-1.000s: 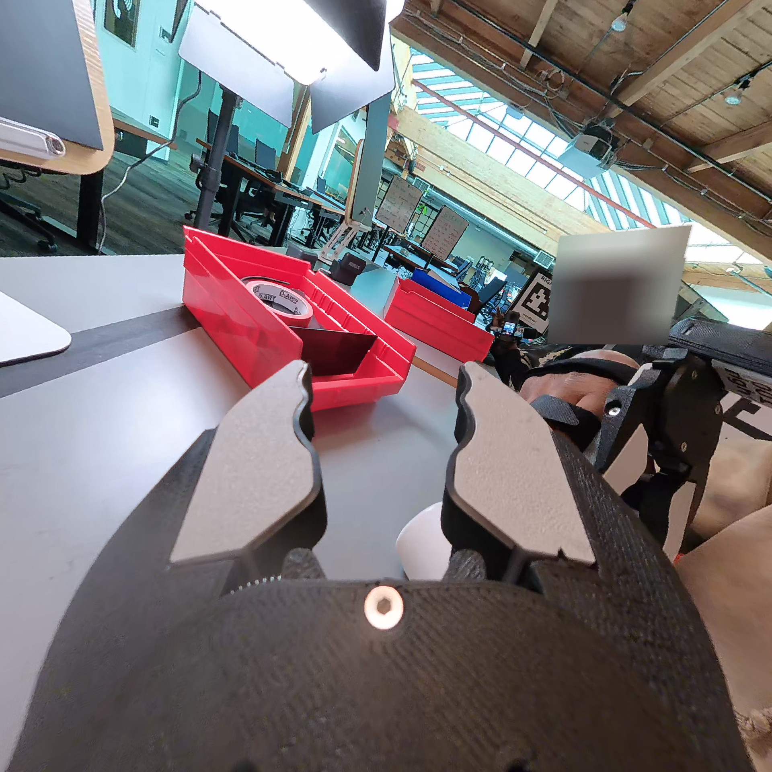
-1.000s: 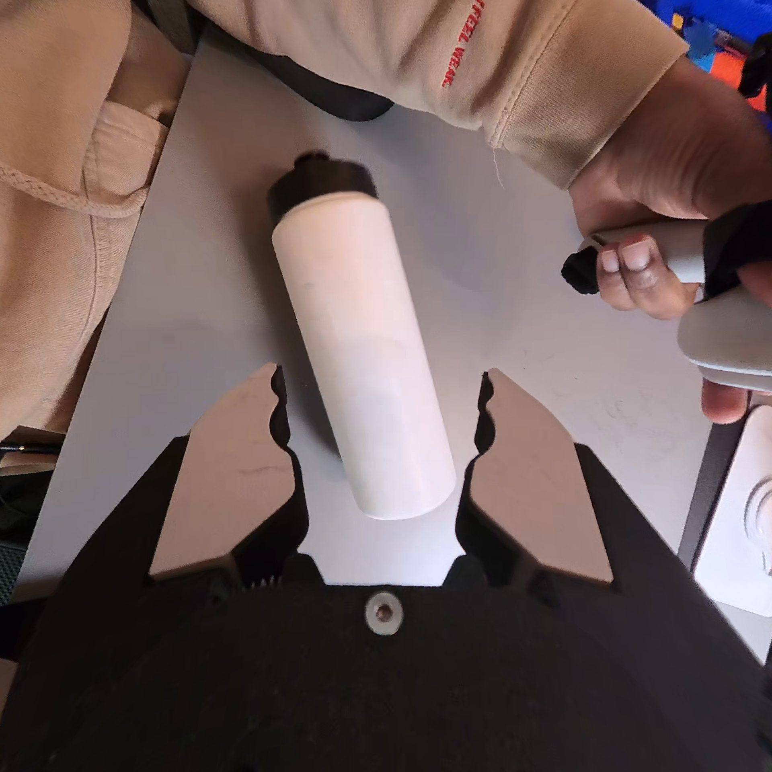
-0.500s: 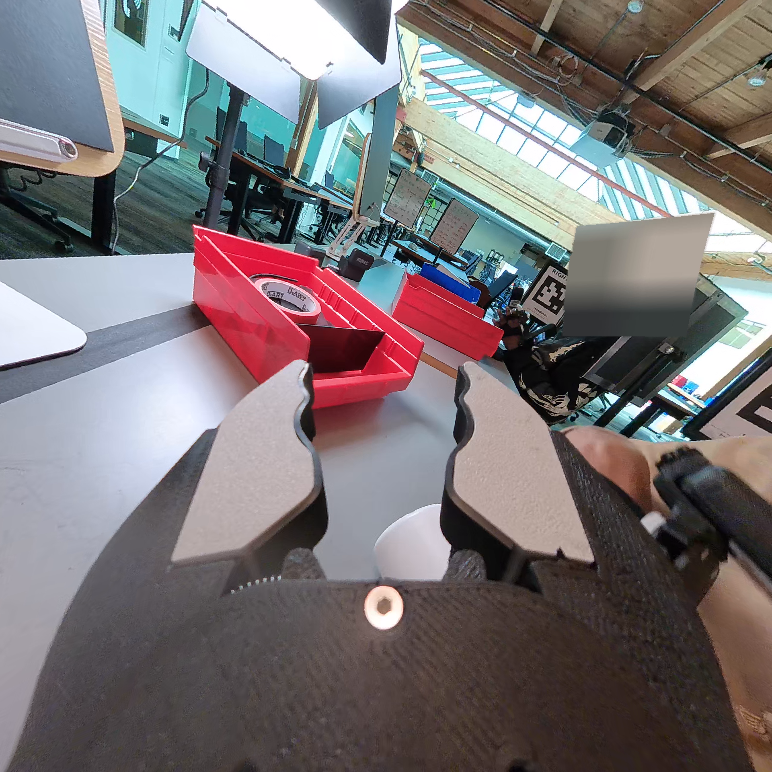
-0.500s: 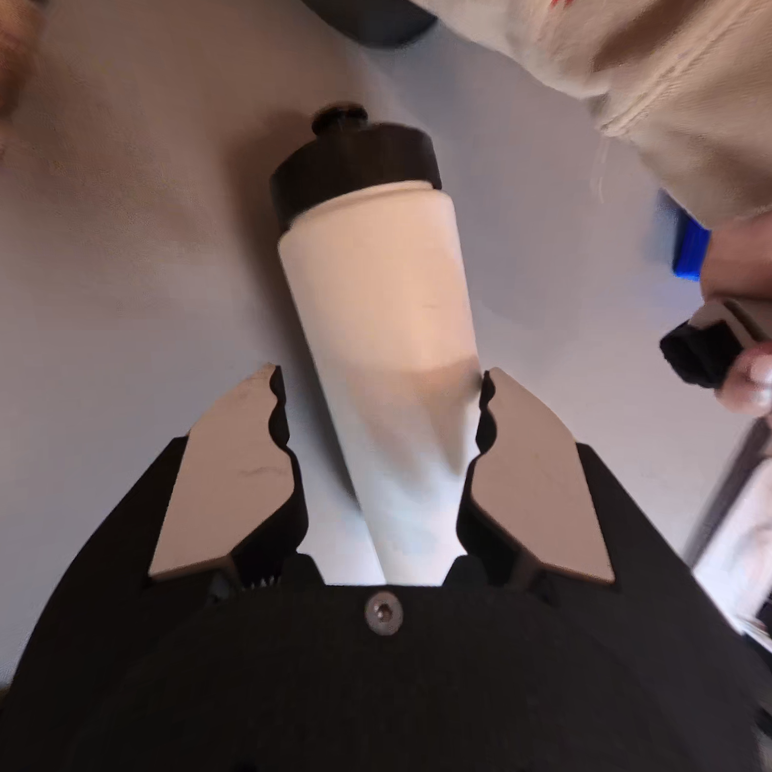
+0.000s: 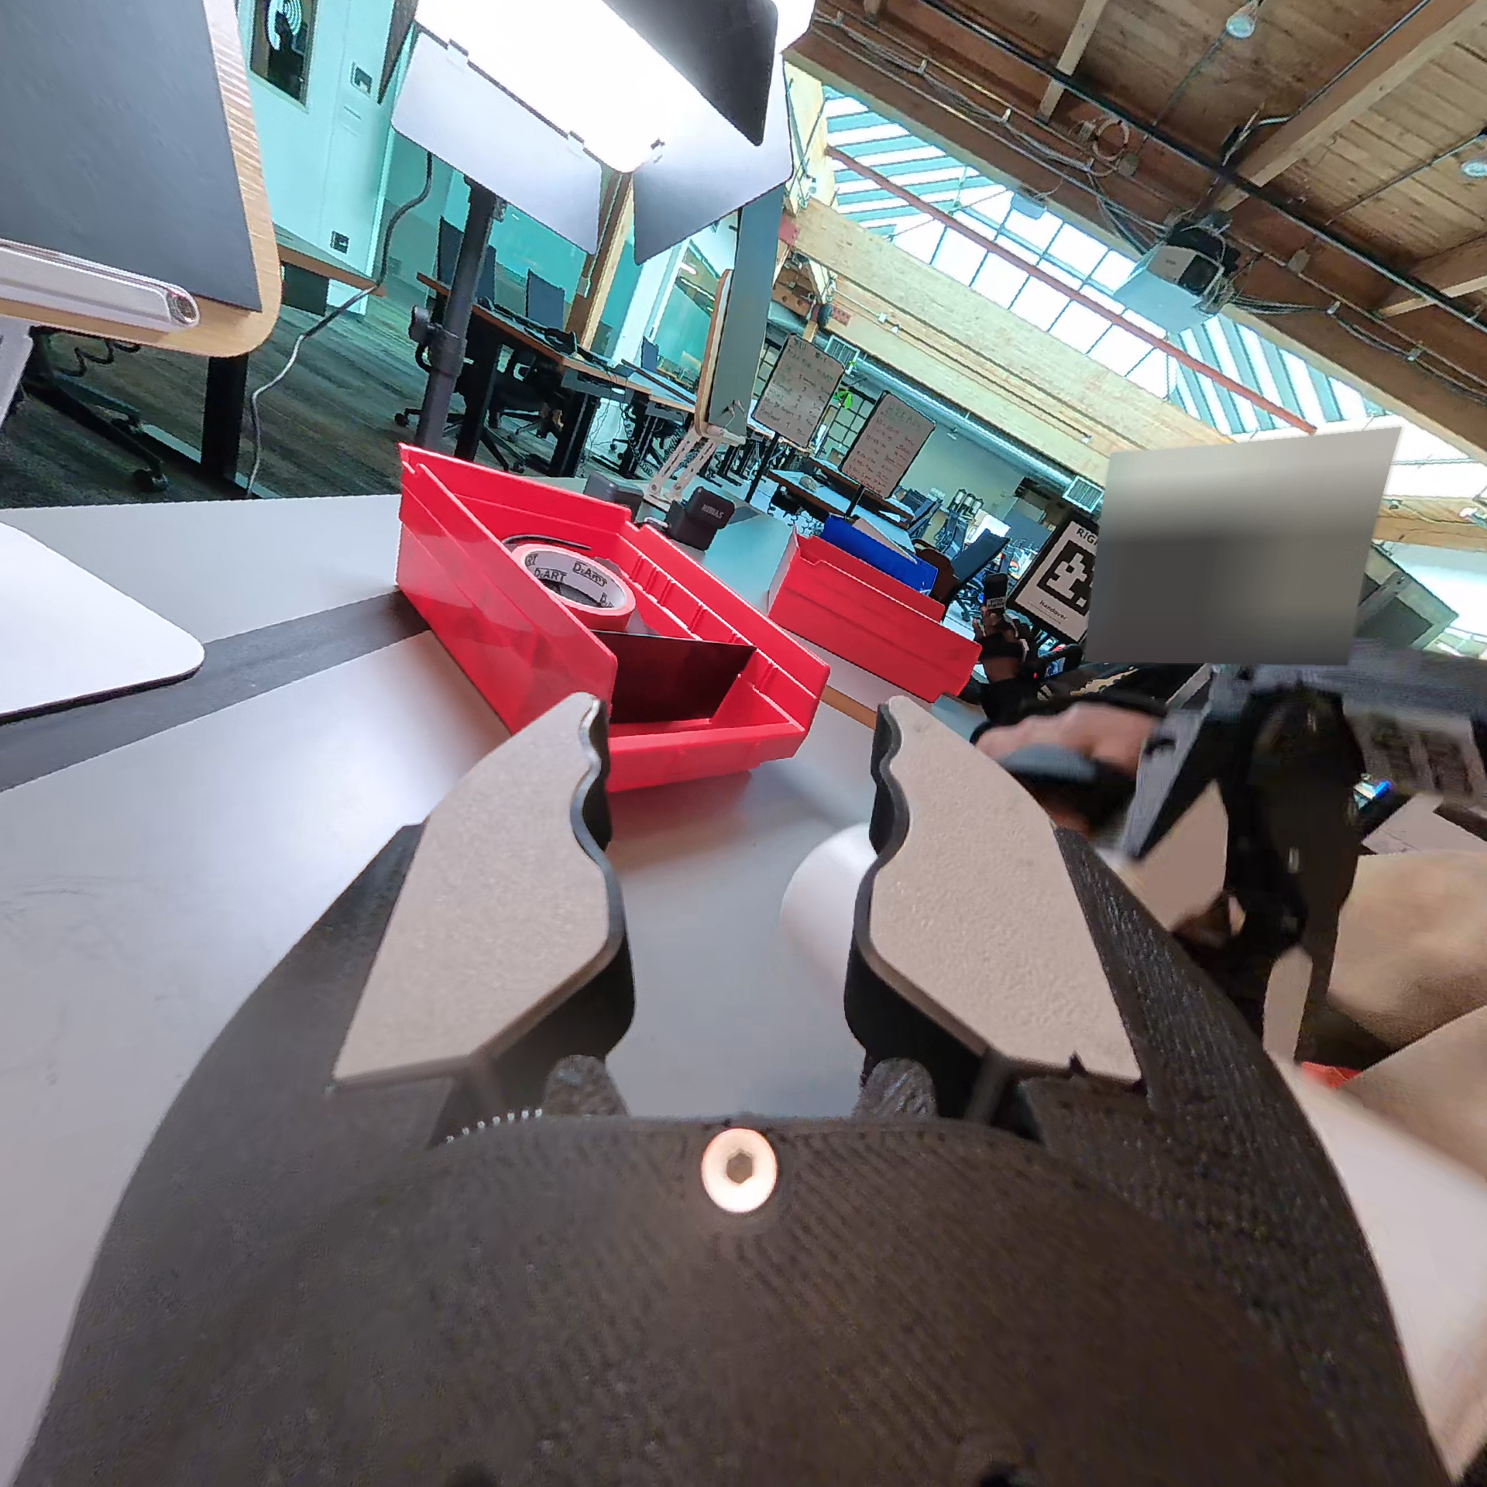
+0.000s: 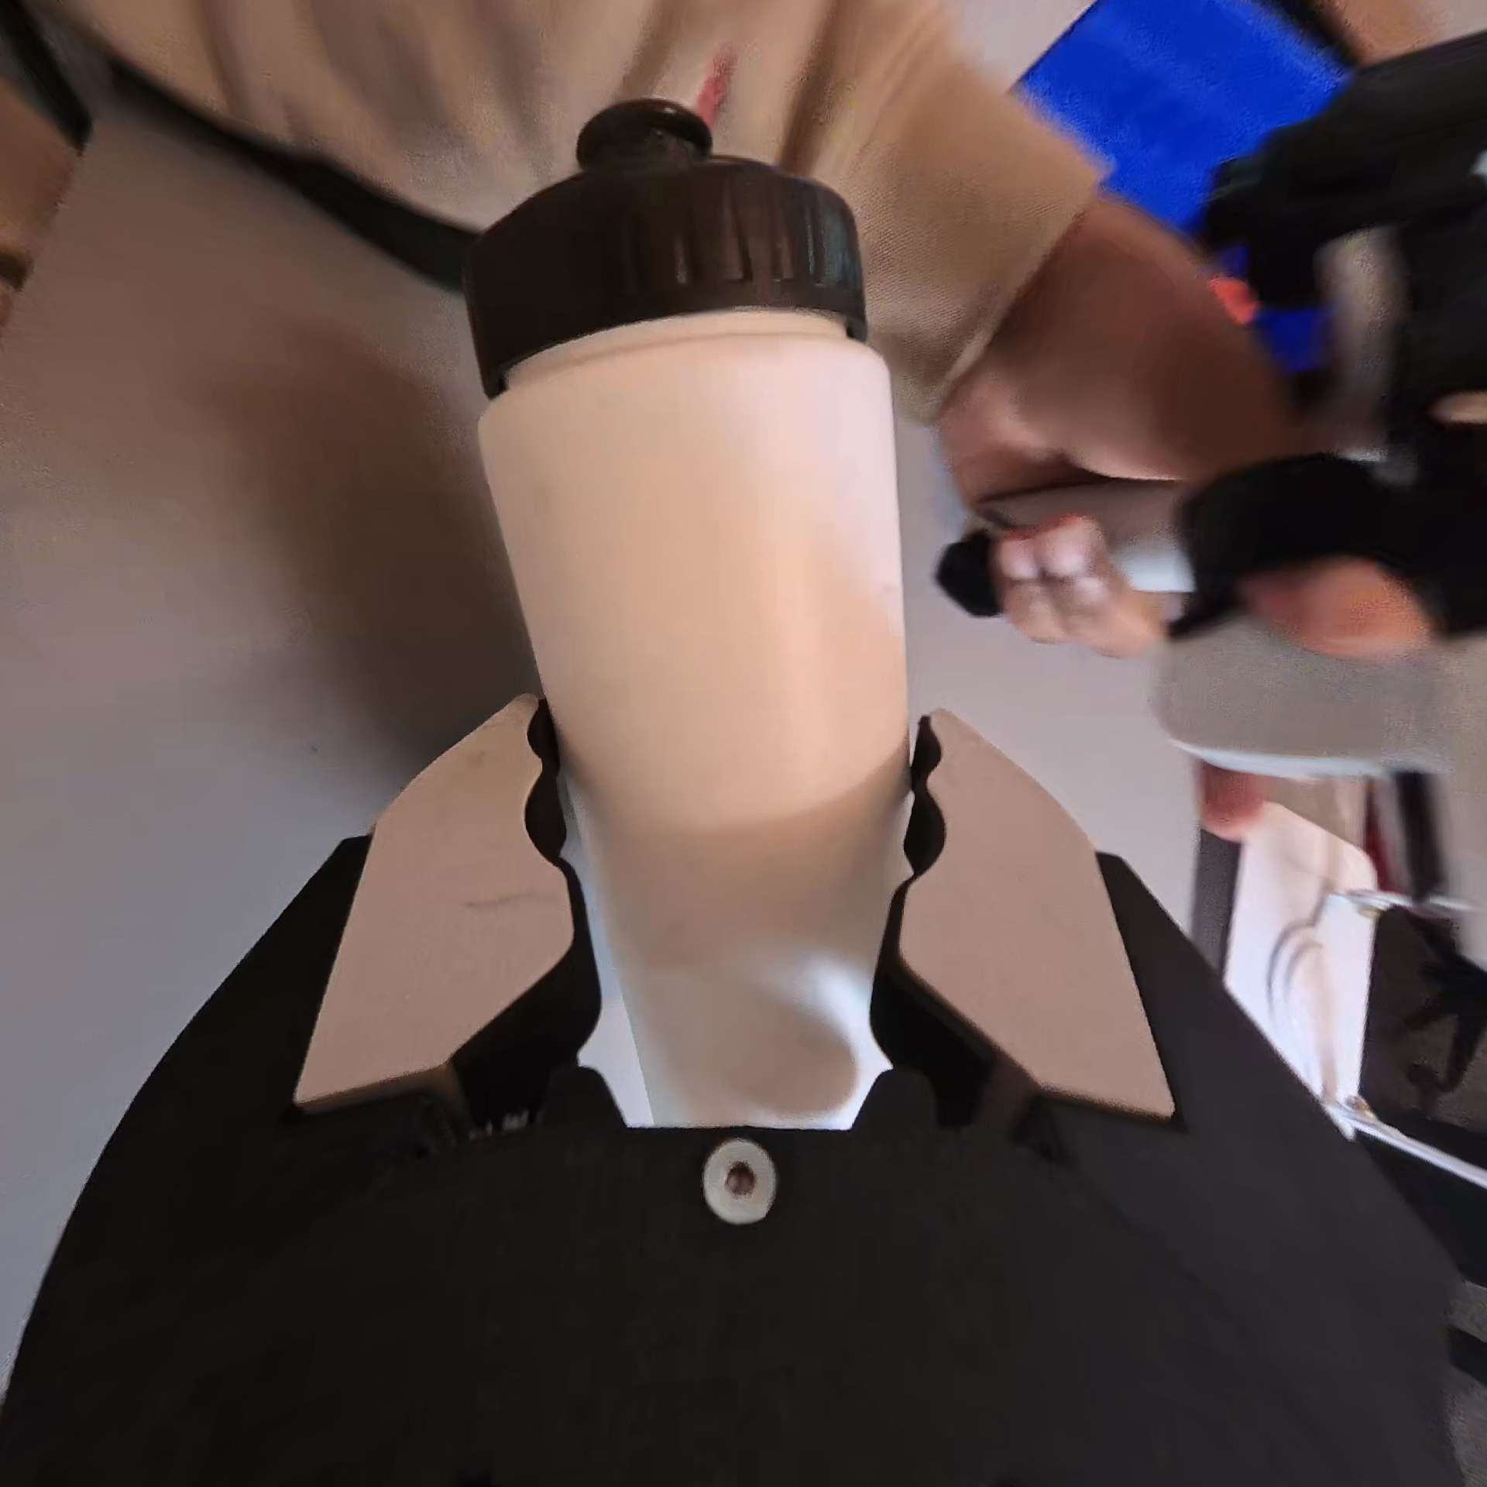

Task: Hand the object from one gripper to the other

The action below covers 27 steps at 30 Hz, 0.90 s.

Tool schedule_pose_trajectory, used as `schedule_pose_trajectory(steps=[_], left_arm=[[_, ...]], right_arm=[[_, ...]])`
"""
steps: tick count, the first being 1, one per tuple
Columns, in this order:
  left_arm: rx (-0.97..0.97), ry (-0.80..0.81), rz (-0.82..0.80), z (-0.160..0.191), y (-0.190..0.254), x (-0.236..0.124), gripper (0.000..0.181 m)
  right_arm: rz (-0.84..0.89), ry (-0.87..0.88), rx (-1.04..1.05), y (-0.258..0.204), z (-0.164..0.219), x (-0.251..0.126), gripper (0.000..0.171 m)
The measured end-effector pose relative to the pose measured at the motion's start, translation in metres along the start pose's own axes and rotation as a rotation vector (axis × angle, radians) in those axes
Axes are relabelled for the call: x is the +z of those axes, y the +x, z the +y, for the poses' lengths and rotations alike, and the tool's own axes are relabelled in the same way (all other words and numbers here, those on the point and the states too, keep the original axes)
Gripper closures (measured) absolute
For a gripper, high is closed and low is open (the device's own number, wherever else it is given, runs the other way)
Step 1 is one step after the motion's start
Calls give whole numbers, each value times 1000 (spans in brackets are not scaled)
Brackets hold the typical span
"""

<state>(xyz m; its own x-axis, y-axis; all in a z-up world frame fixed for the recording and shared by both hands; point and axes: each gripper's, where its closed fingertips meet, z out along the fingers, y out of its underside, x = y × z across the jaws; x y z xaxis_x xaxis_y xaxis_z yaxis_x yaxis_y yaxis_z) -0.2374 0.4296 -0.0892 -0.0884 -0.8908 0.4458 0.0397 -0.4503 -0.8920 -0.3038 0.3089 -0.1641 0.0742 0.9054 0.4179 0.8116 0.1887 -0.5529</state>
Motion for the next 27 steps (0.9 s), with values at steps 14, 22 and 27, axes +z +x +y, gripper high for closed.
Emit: schedule_pose_trajectory(steps=[14,22,27], left_arm=[[-3,-30,5,10,1,6,119],[-2,-24,8,8,2,5,119],[96,40,-104,-4,-8,-1,120]], right_arm=[[251,217,129,60,0,-89,87],[292,227,165,71,6,-97,87],[447,247,283,104,28,-123,87]])
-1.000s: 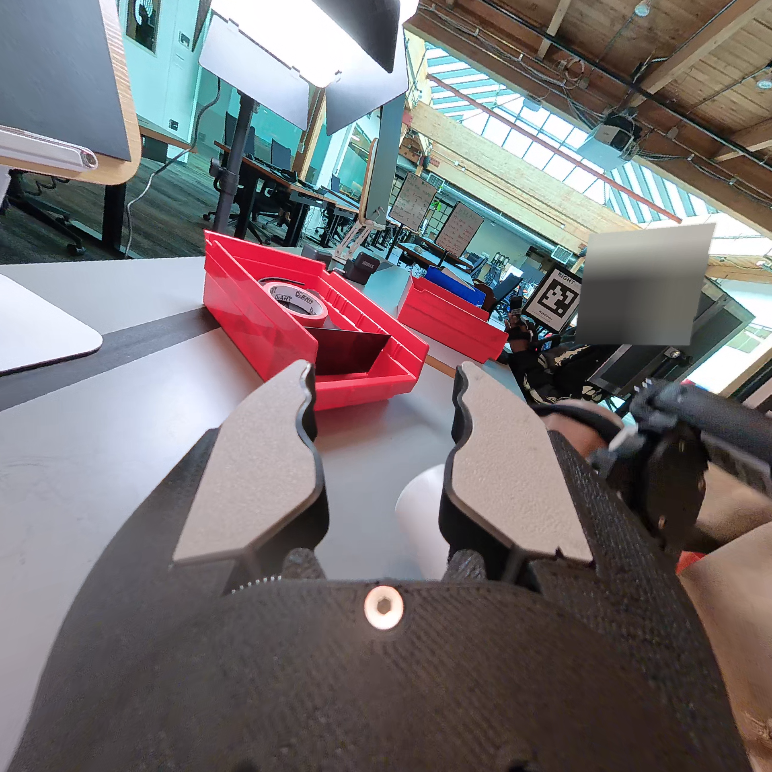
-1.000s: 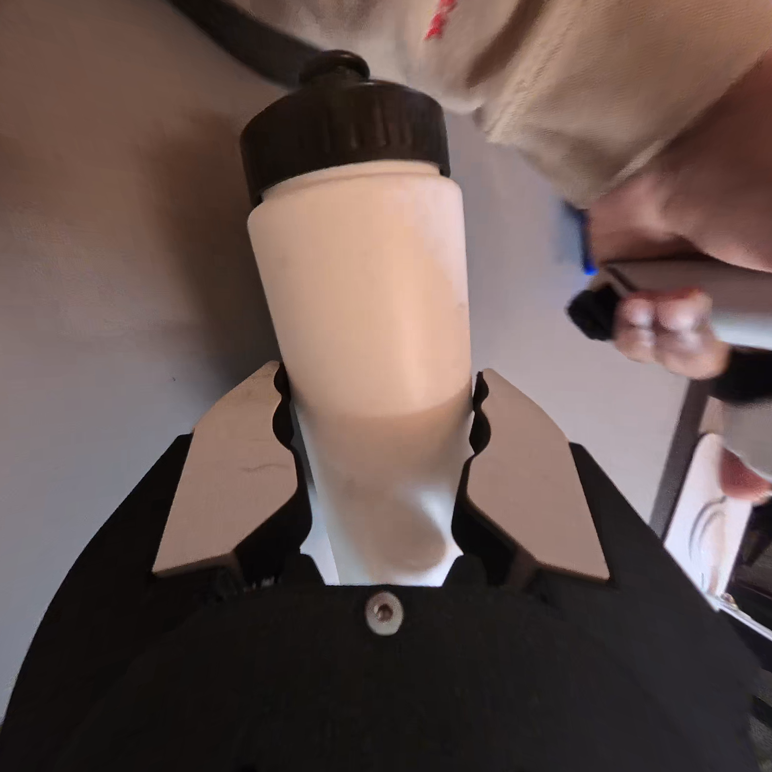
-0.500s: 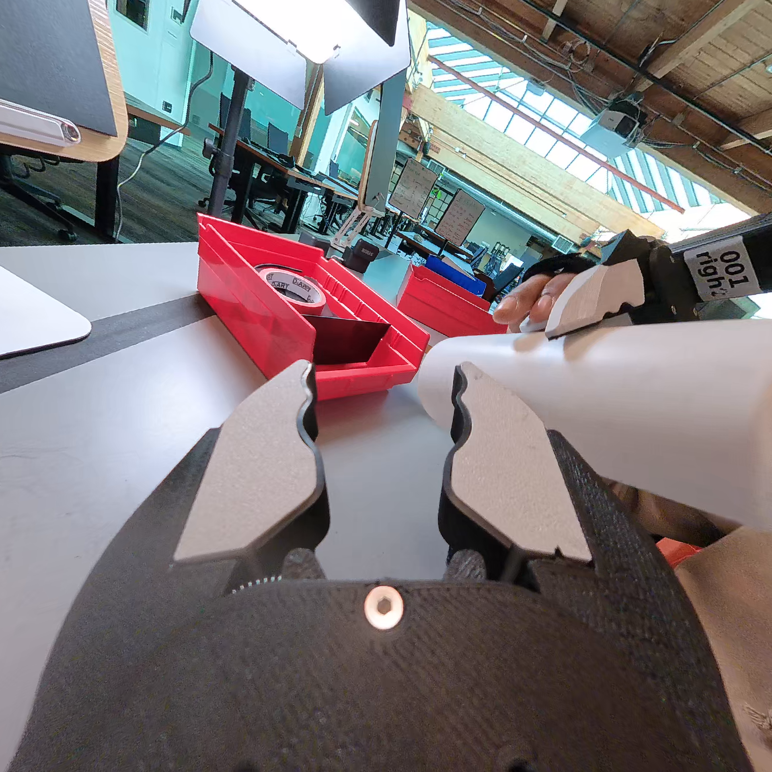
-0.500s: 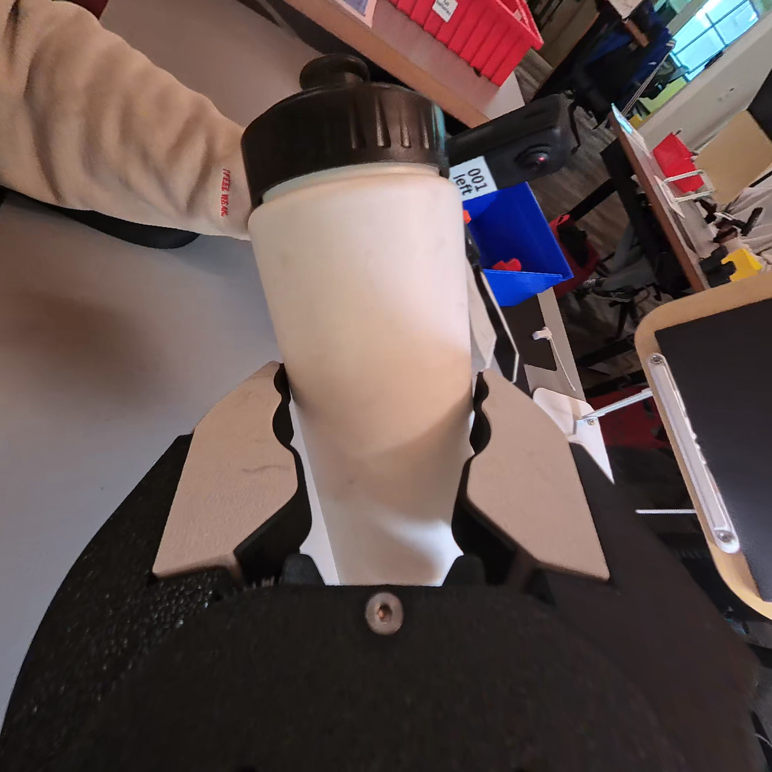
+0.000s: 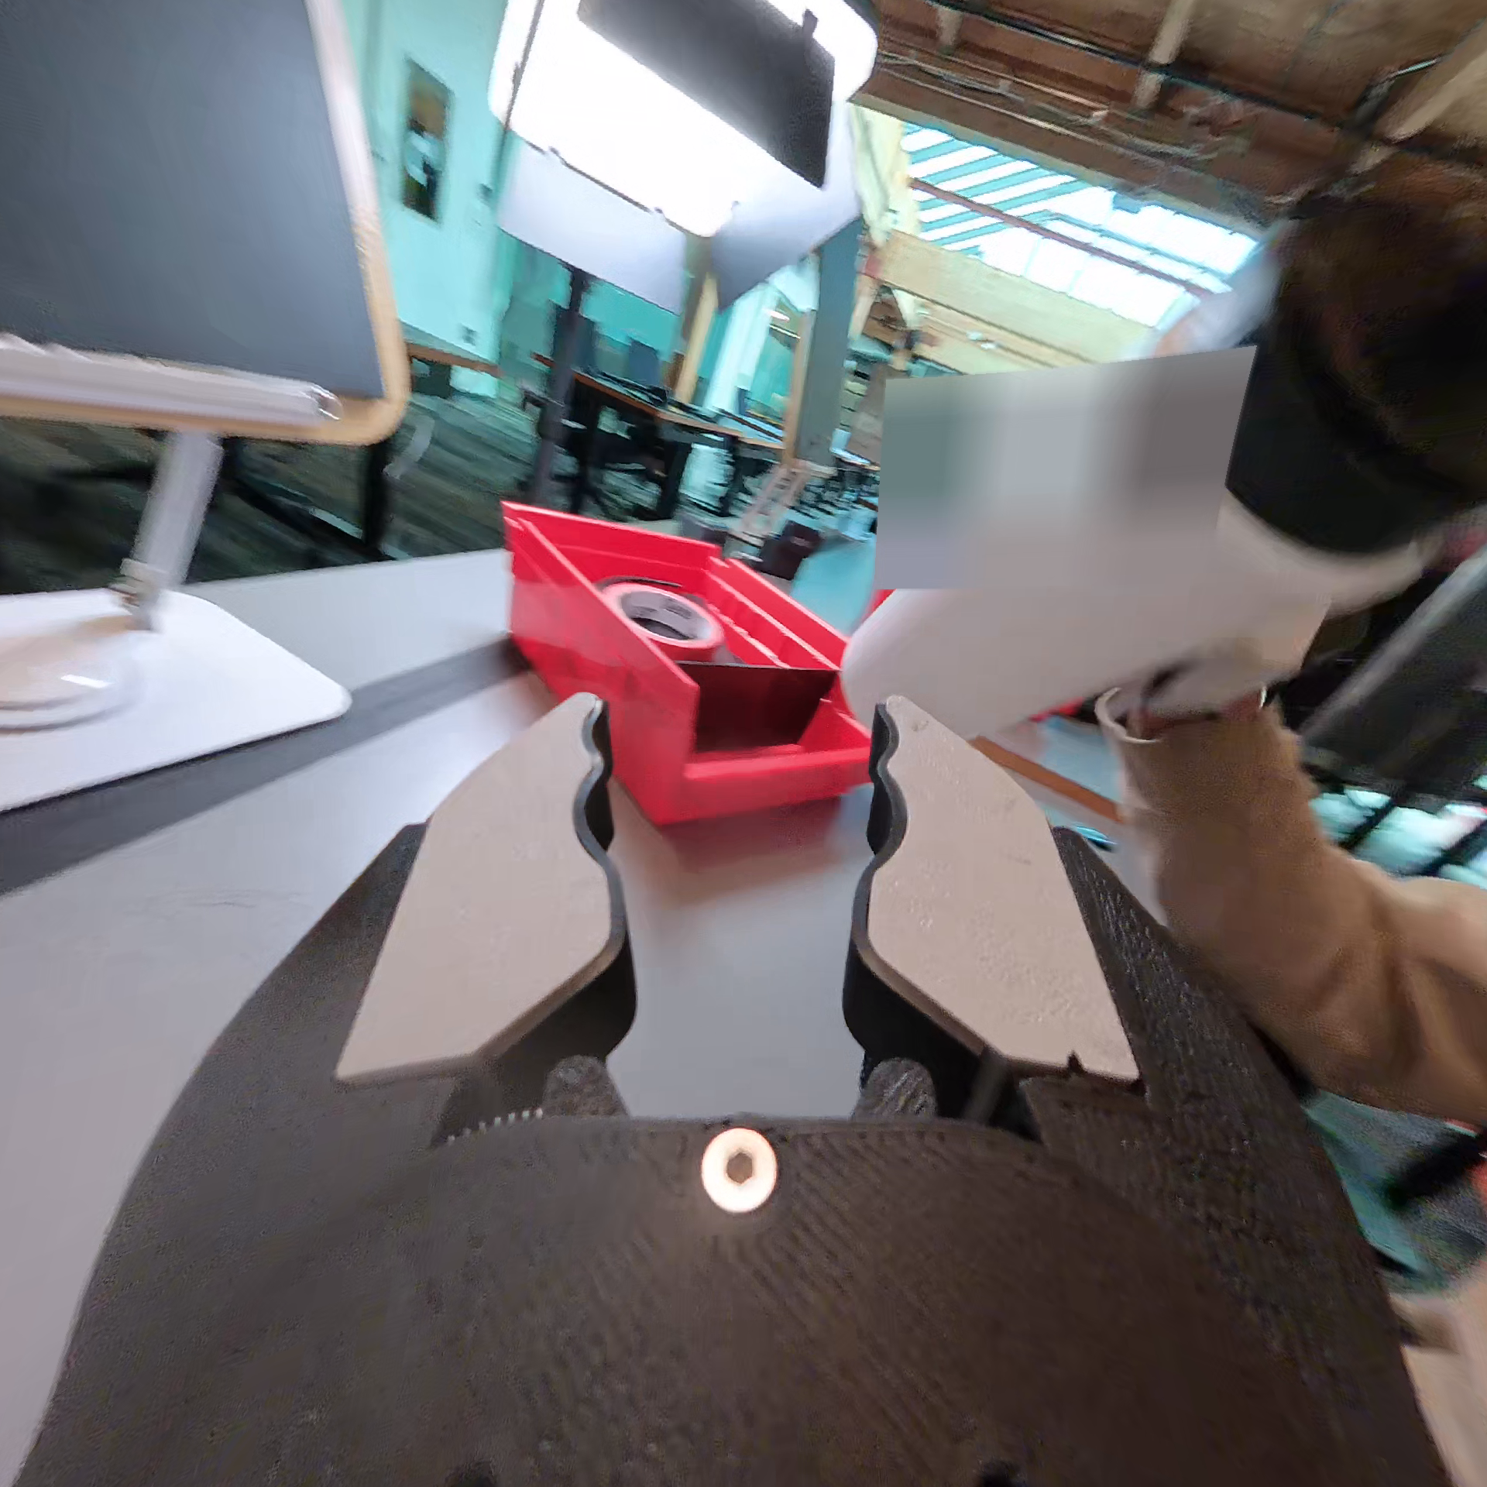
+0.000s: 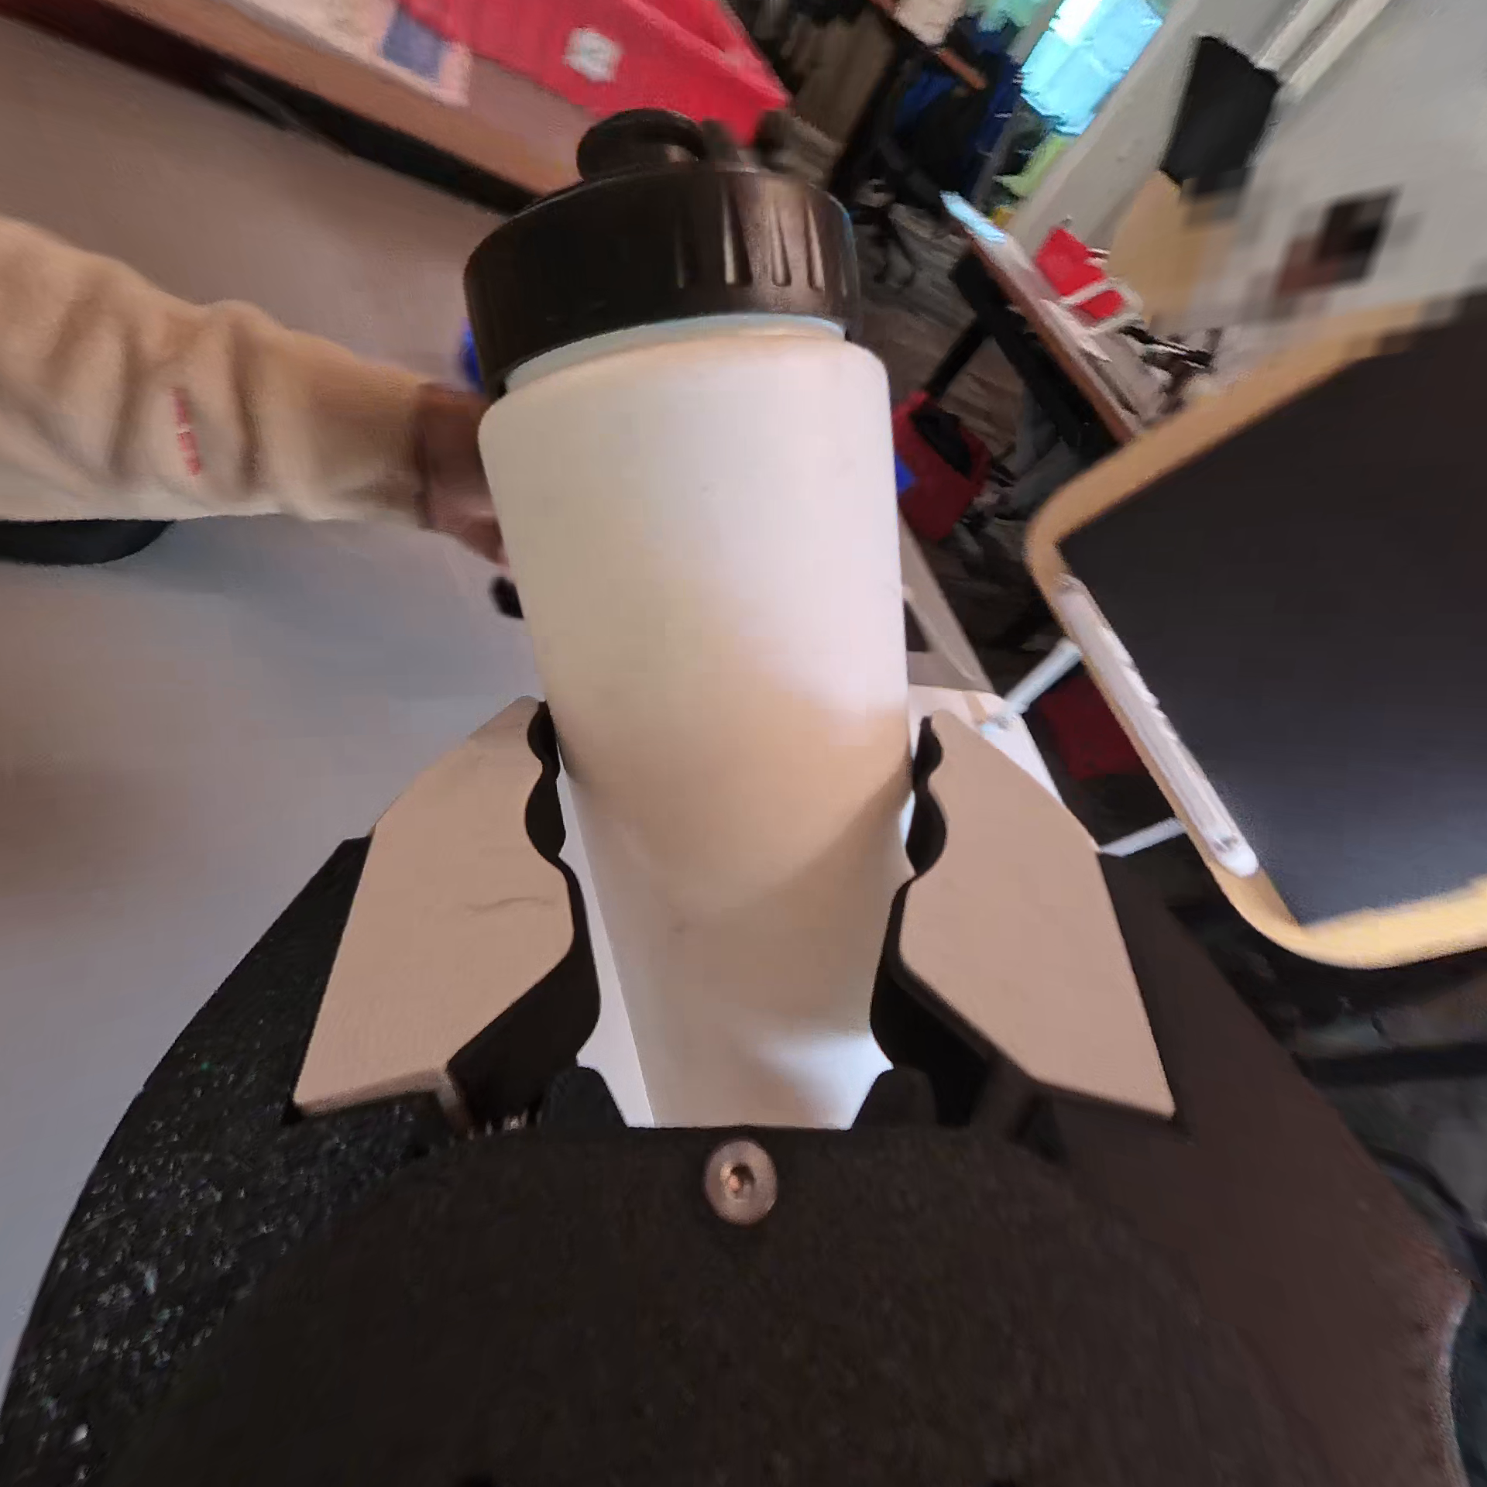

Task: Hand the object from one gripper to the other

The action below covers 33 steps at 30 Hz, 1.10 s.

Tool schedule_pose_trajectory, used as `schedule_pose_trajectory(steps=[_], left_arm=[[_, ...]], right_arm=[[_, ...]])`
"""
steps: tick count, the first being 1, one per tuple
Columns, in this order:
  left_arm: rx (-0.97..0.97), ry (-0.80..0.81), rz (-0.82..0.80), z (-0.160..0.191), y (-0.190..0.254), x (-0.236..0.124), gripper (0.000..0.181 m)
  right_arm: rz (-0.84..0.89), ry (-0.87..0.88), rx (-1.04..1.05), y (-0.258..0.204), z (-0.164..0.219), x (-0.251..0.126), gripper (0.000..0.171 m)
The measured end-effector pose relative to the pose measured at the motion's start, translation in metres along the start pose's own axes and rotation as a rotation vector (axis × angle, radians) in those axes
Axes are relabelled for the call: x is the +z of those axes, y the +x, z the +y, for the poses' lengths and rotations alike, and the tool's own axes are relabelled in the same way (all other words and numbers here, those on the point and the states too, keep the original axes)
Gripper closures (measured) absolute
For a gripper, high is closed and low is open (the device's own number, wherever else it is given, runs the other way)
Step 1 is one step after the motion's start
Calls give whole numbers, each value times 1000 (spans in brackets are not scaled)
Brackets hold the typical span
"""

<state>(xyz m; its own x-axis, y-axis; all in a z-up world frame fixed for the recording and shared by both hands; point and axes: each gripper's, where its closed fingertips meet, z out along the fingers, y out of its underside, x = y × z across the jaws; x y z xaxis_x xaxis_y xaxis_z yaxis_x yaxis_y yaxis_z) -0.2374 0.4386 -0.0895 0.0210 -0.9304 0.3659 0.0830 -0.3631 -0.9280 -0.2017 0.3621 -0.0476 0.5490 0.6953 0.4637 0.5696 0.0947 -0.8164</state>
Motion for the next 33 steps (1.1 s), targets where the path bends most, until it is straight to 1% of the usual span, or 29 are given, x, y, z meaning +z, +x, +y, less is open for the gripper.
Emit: schedule_pose_trajectory(steps=[3,6,9,11,13,18,21,23,24,27,30,33], left_arm=[[126,45,-155,-12,-15,-8,119],[254,92,-318,-25,-28,-18,117],[394,110,-464,-33,-38,-28,116],[452,109,-505,-35,-39,-29,116],[473,99,-507,-33,-37,-28,116],[484,61,-498,-25,-36,-21,116],[473,39,-480,-18,-33,-15,115],[478,28,-469,-16,-30,-12,115],[485,22,-465,-15,-28,-11,115],[500,20,-457,-16,-22,-9,115],[501,27,-448,-19,-18,-9,115],[503,42,-441,-27,-13,-12,115]], right_arm=[[300,30,195,73,22,-22,86],[581,104,417,137,64,-59,87],[773,72,571,171,116,-89,87],[861,18,593,182,142,-102,87],[884,-25,623,186,159,-106,87],[898,-126,707,196,186,-113,87],[899,-201,785,219,207,-111,87],[889,-305,833,234,227,-110,87],[871,-355,875,239,237,-109,87],[860,-424,1062,250,264,-109,88],[839,-511,1219,242,291,-108,90],[879,-523,1370,231,311,-111,90]])
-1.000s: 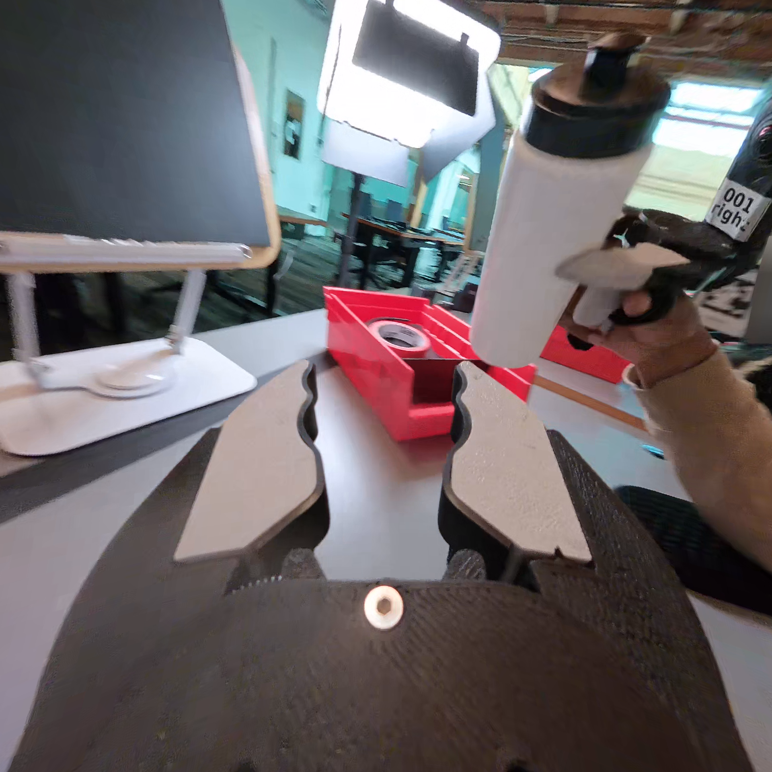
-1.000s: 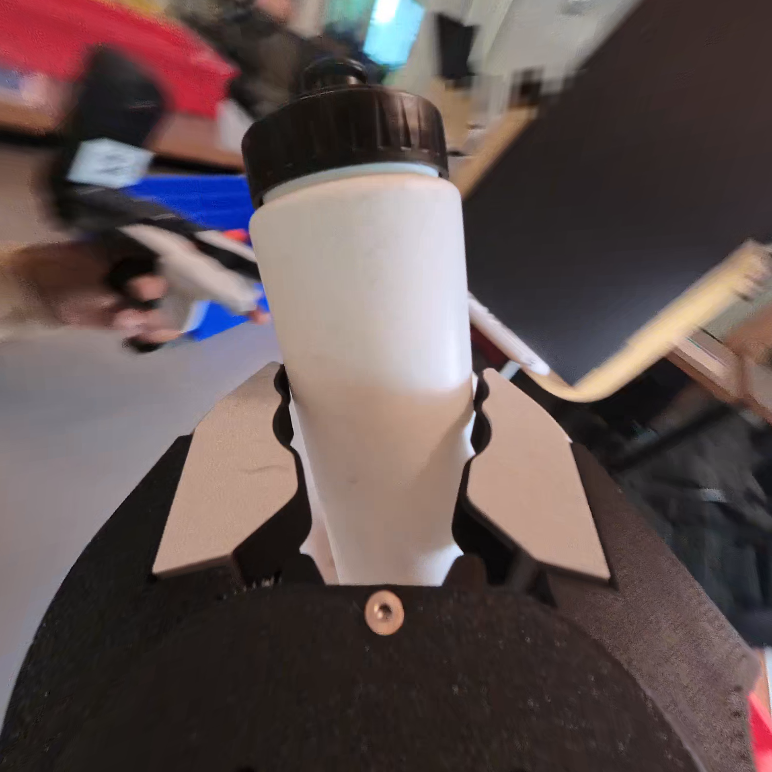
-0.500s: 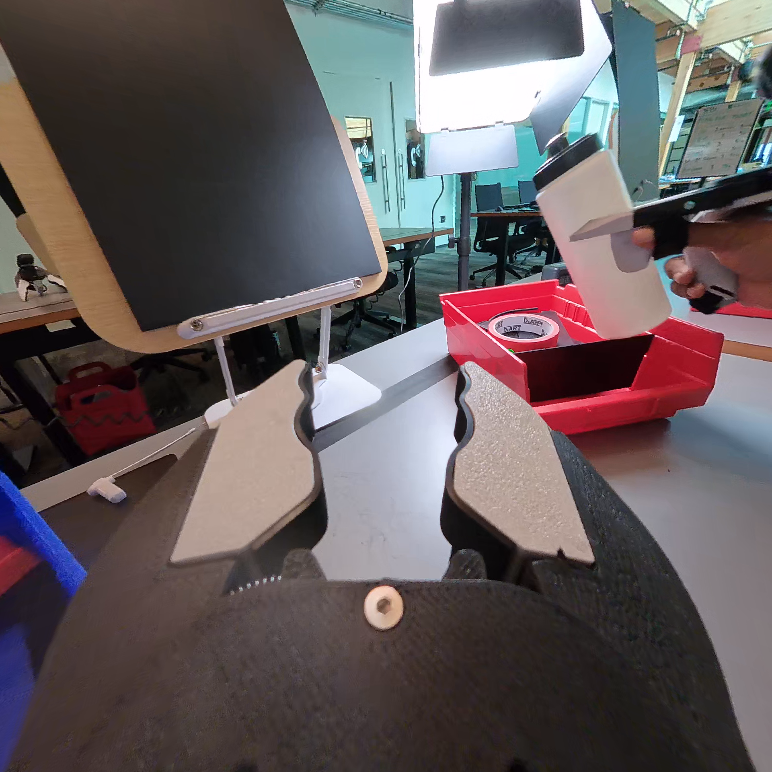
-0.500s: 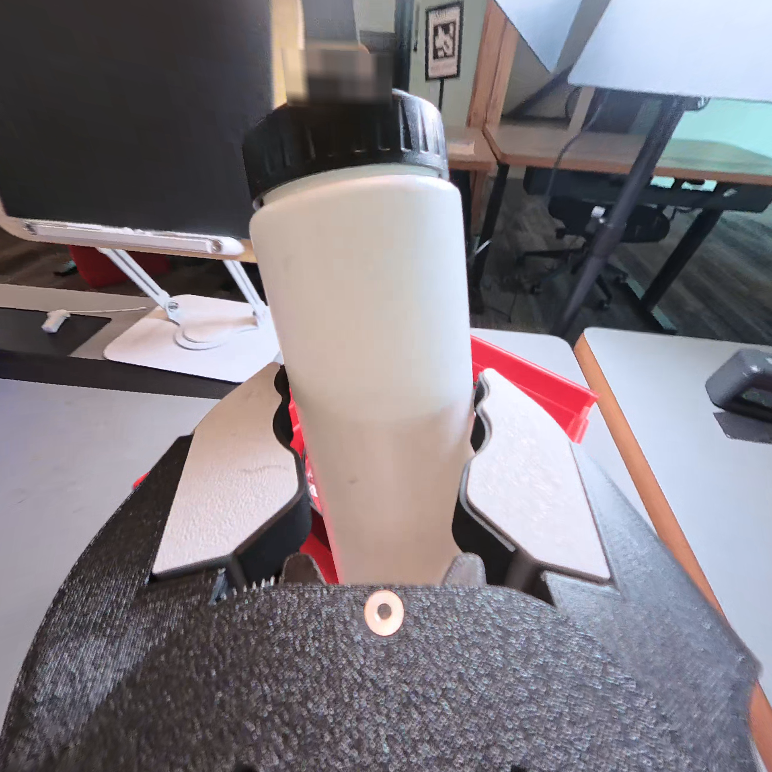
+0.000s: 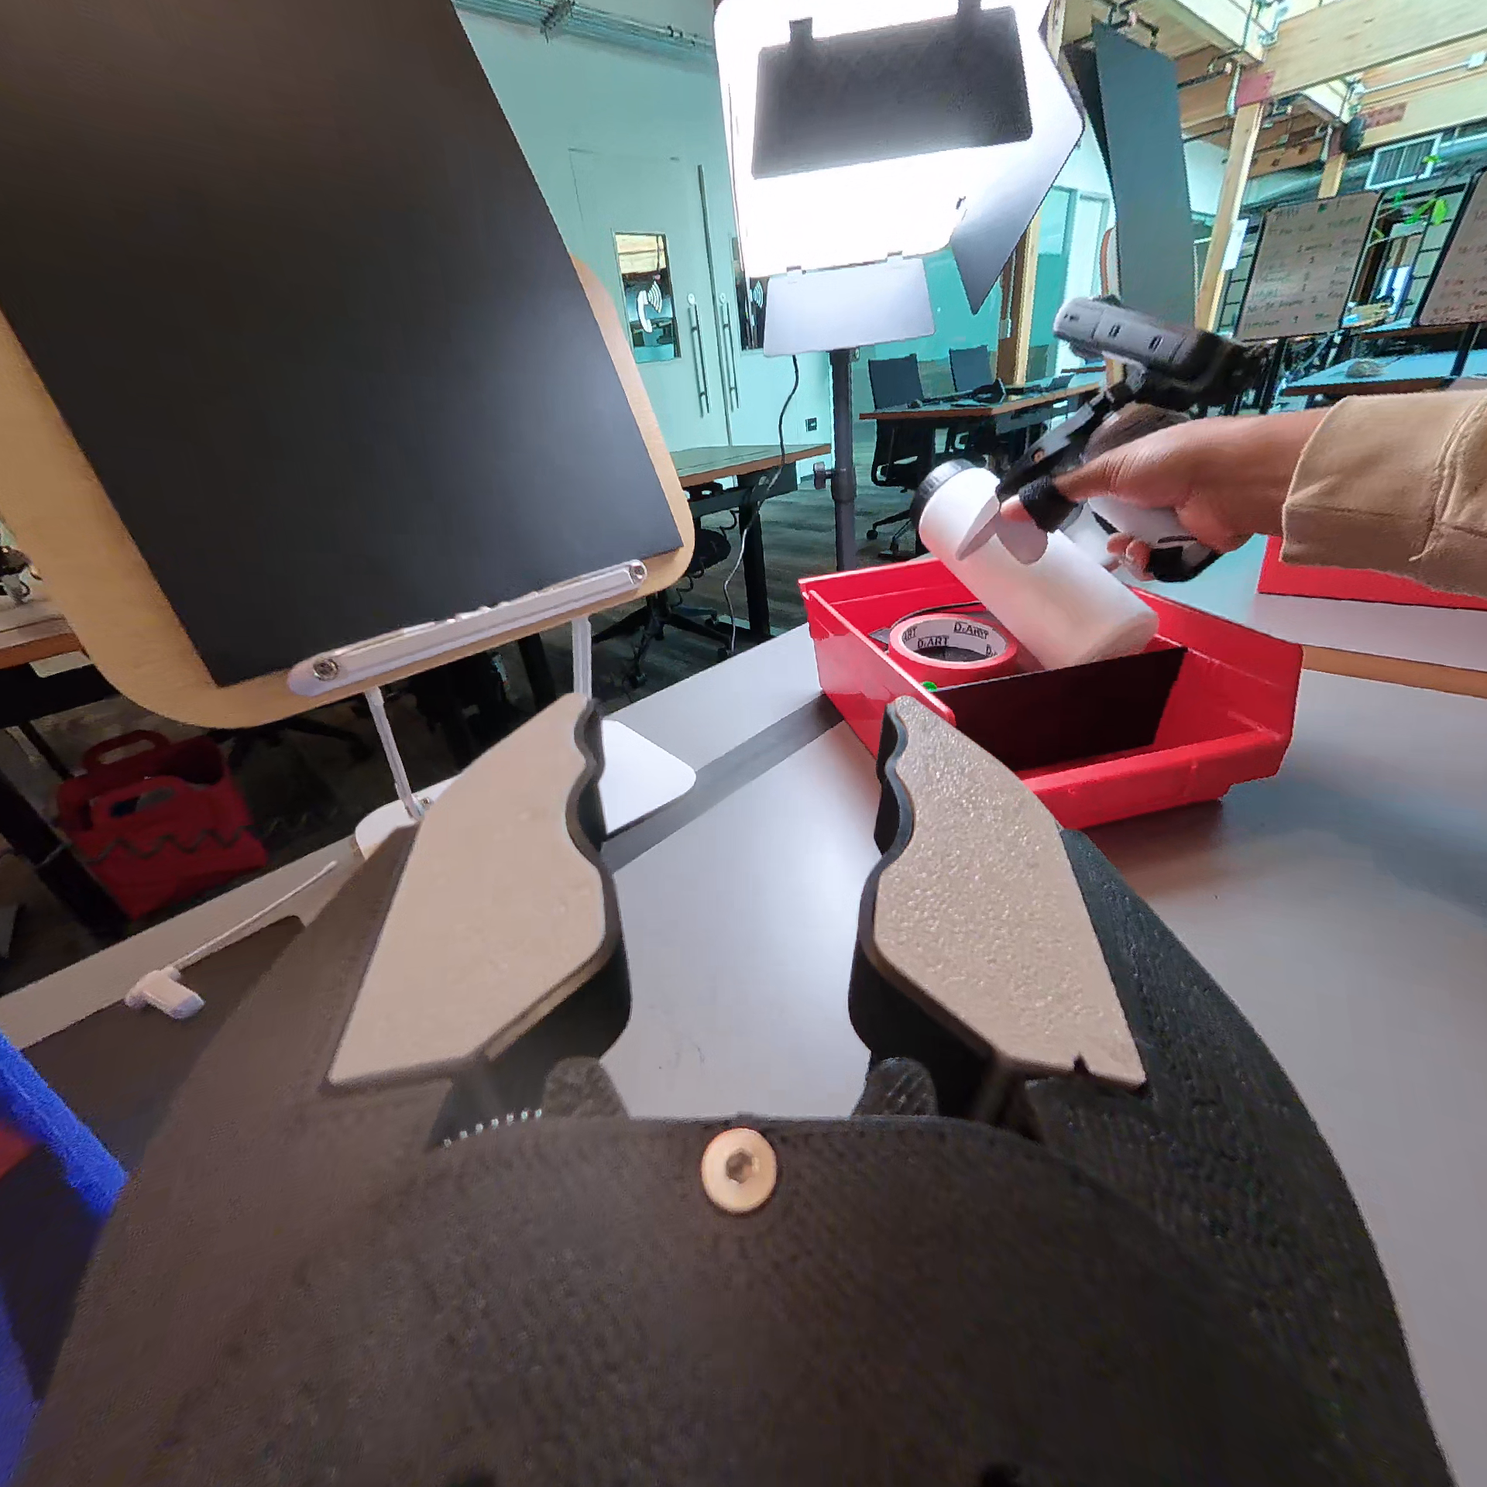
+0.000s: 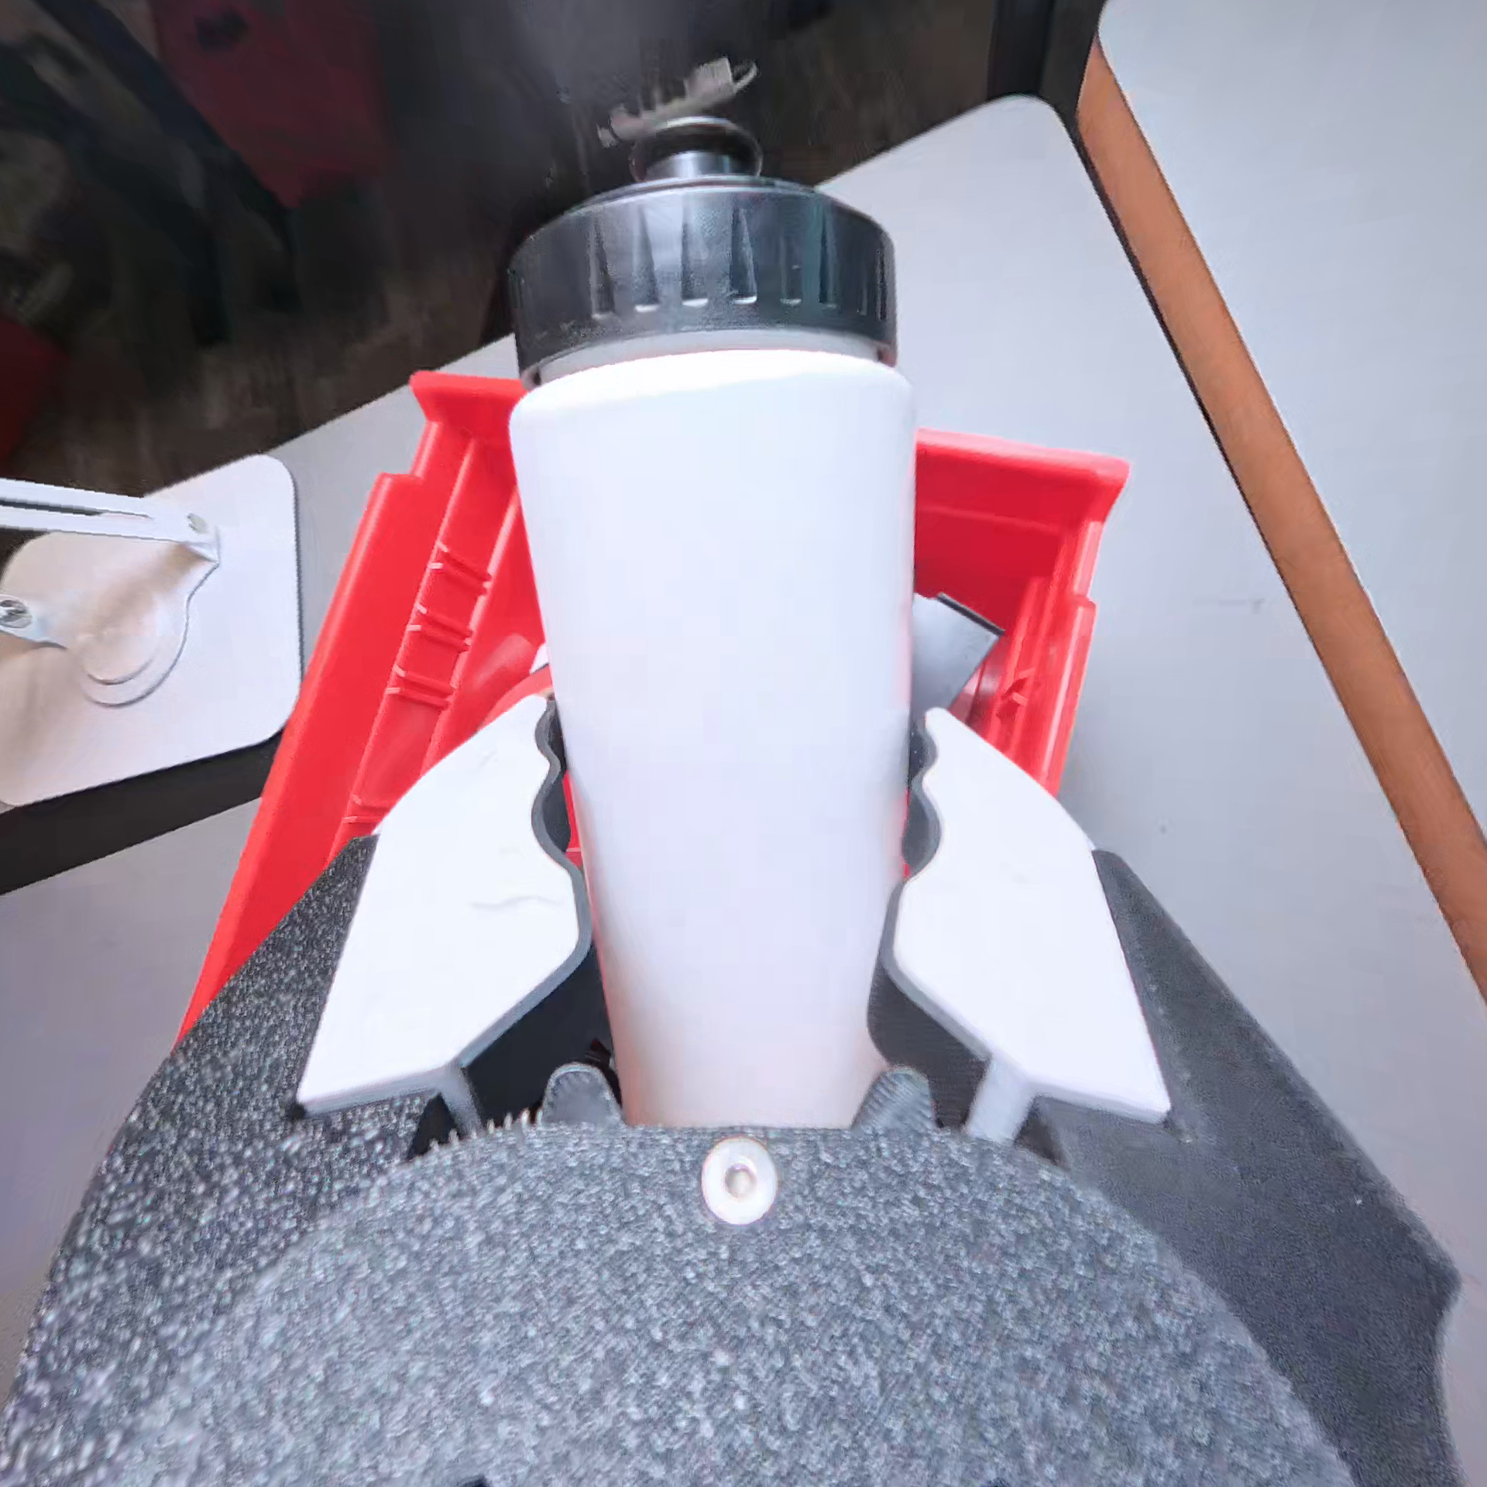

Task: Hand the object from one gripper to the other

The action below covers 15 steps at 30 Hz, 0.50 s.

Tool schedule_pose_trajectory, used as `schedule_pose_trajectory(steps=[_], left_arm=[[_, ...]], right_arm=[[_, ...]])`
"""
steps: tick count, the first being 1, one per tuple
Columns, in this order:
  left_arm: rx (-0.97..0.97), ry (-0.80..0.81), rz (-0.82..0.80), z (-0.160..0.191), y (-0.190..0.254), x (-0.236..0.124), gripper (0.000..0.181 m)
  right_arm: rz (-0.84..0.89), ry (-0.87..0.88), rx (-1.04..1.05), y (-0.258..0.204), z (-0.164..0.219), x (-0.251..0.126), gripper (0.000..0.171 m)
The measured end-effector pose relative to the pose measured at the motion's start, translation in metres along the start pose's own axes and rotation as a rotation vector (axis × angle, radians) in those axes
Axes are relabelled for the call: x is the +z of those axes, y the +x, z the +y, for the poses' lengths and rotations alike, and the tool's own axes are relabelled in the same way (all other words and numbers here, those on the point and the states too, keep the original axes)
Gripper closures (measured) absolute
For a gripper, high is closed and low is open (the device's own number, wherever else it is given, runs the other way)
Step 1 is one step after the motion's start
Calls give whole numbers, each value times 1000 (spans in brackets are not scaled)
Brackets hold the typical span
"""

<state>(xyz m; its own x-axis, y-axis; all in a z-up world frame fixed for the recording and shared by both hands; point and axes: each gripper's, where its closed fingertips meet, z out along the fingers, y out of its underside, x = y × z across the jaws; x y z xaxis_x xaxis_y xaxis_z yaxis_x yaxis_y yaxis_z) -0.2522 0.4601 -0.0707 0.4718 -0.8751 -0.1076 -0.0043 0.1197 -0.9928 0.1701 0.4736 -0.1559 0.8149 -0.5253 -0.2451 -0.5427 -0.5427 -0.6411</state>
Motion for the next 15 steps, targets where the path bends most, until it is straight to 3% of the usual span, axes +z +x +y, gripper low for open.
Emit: schedule_pose_trajectory(steps=[4,9,15], left_arm=[[6,30,-6,-14,-4,-6,116],[-10,47,-11,-21,-8,-10,116],[-6,57,-17,-27,-10,-13,116]], right_arm=[[108,35,-90,4,-9,-11,93],[101,141,-131,-4,-37,-42,87],[-38,521,-303,-42,-80,-100,90]])
